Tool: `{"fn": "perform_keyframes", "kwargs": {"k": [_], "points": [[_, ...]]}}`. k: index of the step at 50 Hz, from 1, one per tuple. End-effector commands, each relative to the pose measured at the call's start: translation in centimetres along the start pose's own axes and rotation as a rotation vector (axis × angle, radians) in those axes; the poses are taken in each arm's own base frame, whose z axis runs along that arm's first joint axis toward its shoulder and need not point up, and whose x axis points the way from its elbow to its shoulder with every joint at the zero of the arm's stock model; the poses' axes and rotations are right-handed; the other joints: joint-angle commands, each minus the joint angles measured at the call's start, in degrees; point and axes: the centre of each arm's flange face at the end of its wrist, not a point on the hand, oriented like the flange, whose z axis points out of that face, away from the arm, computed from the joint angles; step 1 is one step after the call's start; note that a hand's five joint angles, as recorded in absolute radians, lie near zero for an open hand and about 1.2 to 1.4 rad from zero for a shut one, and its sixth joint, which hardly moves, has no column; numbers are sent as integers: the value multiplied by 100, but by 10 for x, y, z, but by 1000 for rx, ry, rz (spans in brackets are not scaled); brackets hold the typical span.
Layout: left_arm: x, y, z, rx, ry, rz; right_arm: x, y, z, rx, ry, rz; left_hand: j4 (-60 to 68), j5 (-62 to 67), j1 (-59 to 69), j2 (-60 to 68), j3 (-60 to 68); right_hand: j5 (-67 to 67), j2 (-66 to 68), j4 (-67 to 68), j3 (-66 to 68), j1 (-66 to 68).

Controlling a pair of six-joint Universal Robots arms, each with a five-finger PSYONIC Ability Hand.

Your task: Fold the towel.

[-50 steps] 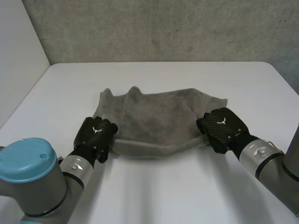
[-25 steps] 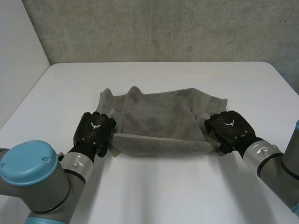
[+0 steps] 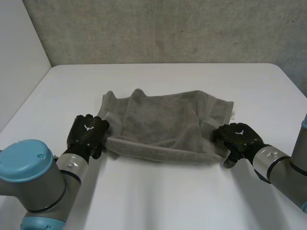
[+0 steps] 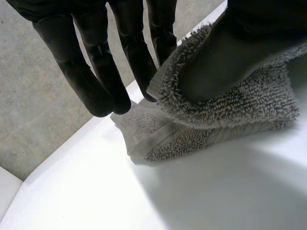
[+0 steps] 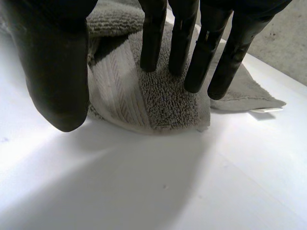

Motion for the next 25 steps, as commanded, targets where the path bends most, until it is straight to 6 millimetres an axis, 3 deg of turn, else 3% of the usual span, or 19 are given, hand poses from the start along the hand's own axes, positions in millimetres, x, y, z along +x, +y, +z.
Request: {"fn": "perform_keyframes", "kwargs": {"k": [1, 11, 20, 21, 22, 25], "points": [[1, 1, 0, -3, 2, -1, 0, 2, 4, 11, 4, 24, -670, -1506, -141, -543, -766, 159, 35, 46, 94, 130], [1, 1, -1, -5, 5, 0, -3, 7, 9, 0, -9, 74, -670, -1506, -141, -543, -766, 159, 35, 46, 94, 130], [1, 1, -1, -6, 3, 1, -2, 7, 14, 12, -6, 83, -670, -1506, -141, -543, -766, 1437, 1313, 1325, 1373, 1408], [1, 1, -1, -6, 3, 1, -2, 7, 16, 12, -8, 94, -670, -1506, -141, -543, -766, 2053, 1929, 1941, 1989, 2025], [1, 1, -1, -5, 5, 0, -1, 6, 17, 17, -6, 109, -670, -1506, -141, -543, -766, 3758, 3634, 3646, 3694, 3729], [1, 0, -1, -2, 4, -1, 2, 4, 18, 24, 2, 125, -670, -1506, -141, -543, -766, 4930, 4806, 4818, 4866, 4901]]}}
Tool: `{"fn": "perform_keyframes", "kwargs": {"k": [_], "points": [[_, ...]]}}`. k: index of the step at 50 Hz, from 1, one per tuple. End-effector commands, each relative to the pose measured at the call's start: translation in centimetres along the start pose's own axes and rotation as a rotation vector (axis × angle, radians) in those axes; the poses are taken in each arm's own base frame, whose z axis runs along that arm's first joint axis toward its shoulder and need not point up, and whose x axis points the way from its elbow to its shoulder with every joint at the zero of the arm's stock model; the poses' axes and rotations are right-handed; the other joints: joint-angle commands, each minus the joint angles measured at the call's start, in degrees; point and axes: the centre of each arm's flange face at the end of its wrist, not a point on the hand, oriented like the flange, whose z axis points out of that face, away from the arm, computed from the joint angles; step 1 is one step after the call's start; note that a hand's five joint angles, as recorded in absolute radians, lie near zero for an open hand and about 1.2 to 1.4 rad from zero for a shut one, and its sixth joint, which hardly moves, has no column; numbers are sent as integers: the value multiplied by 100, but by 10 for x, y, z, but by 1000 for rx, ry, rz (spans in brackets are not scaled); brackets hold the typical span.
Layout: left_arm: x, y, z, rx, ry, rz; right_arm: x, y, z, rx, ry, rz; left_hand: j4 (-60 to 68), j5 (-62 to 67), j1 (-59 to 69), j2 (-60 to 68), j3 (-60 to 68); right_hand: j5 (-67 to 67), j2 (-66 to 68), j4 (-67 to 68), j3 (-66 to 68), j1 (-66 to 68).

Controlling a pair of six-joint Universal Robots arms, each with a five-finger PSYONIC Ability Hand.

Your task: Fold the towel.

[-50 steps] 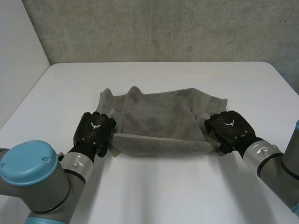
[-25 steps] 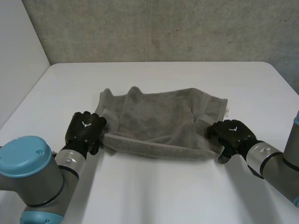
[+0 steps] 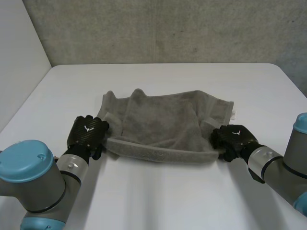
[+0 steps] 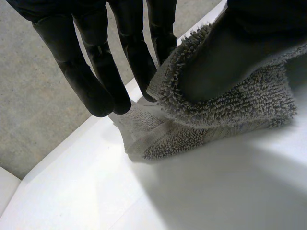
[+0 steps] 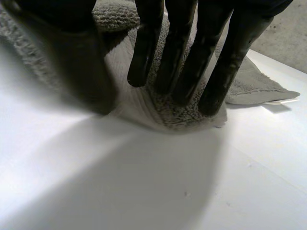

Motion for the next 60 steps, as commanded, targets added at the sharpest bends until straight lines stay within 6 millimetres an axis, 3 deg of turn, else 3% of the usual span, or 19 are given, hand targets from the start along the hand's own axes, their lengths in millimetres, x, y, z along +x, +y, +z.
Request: {"fn": "perform_keyframes", "kwargs": {"k": [1, 6, 7, 8, 10, 11, 12, 14, 17, 22, 26, 36, 52, 60], "points": [[0, -1, 0, 3, -1, 0, 7, -4, 5, 21, 21, 61, -670, -1506, -141, -544, -766, 2268, 2250, 2296, 2310, 2217], [-1, -4, 0, 14, -3, -1, 17, -26, 1, 117, 60, 100, -670, -1506, -141, -544, -766, 2268, 2250, 2296, 2310, 2217], [-1, -4, 0, 14, -3, -1, 24, -44, -8, 183, 83, 108, -670, -1506, -141, -544, -766, 2268, 2250, 2296, 2310, 2217], [-1, -5, 0, 17, -2, -2, 24, -44, -9, 184, 83, 109, -670, -1506, -141, -544, -766, 2268, 2250, 2296, 2310, 2217], [-1, -6, 0, 22, 0, -1, 33, -67, -27, 267, 112, 131, -701, -1537, -172, -575, -798, 2268, 2250, 2296, 2310, 2217], [-1, -7, -1, 26, 2, -1, 33, -67, -27, 268, 112, 131, -2400, -3236, -1871, -2274, -2496, 2268, 2250, 2296, 2310, 2217], [-1, -7, -1, 26, 2, -1, 35, -72, -33, 286, 120, 137, -2417, -3253, -1888, -2291, -2514, 2268, 2250, 2296, 2310, 2217], [-3, -13, -2, 44, -3, 0, 33, -75, -37, 300, 112, 131, -5716, -6552, -5187, -5589, -5812, 2268, 2250, 2296, 2310, 2217], [-3, -18, -4, 58, -1, 1, 31, -82, -46, 326, 103, 108, -6437, -7273, -5909, -6311, -6534, 2268, 2250, 2296, 2310, 2217], [-5, -25, -7, 78, -2, 2, 32, -79, -50, 320, 116, 84, -7108, -7944, -6579, -6982, -7205, 2268, 2250, 2296, 2310, 2217], [-7, -29, -8, 87, -7, 3, 45, -77, -50, 309, 160, 44, -7110, -7946, -6581, -6984, -7207, 2268, 2250, 2296, 2310, 2217], [-1, -27, -8, 94, 37, 7, 43, -61, -40, 251, 146, 35, -7043, -7879, -6514, -6916, -7139, 2268, 2250, 2296, 2310, 2217], [21, -31, -17, 176, 289, 21, 42, -48, -32, 199, 135, 11, -7009, -7845, -6480, -6883, -7106, 2268, 2250, 2296, 2310, 2217], [32, -42, -2, 225, 476, 18, 42, -46, -31, 191, 134, 13, -6909, -7745, -6380, -6782, -7005, 2268, 2250, 2296, 2310, 2217]]}}
